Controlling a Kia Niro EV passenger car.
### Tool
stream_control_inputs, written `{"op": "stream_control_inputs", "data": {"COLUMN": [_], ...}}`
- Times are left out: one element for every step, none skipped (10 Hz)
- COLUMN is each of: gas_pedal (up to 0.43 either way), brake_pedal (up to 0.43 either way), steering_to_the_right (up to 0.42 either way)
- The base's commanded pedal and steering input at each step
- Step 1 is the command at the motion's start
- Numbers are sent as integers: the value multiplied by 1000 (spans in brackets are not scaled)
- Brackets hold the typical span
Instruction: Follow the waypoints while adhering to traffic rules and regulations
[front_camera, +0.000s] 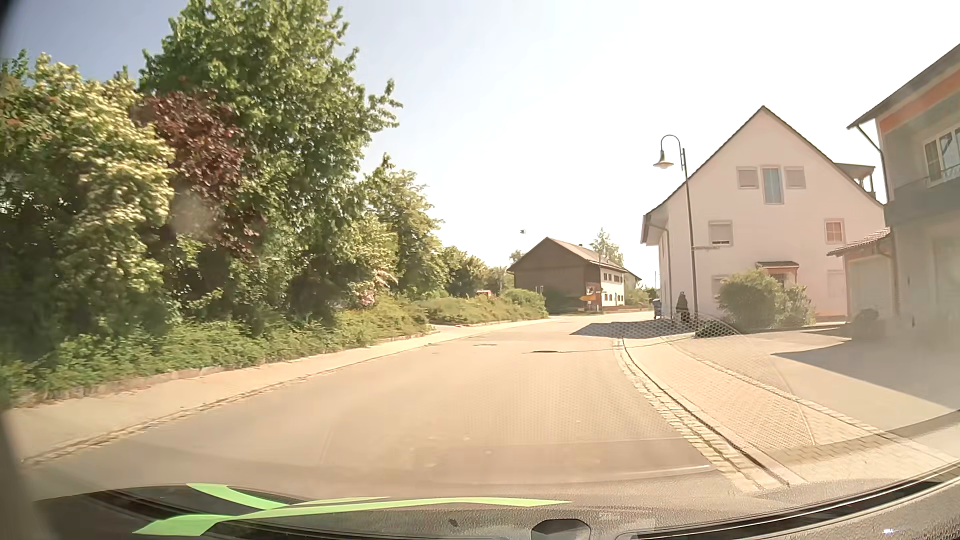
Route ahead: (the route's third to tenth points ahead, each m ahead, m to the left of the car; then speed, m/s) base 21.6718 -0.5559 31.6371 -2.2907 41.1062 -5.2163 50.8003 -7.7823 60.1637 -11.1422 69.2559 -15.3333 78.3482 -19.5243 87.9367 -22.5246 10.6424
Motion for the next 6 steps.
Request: {"op": "stream_control_inputs", "data": {"gas_pedal": [197,209,220,228,240,240], "brake_pedal": [0,0,0,0,0,0], "steering_to_the_right": [35,33,33,32,32,32]}}
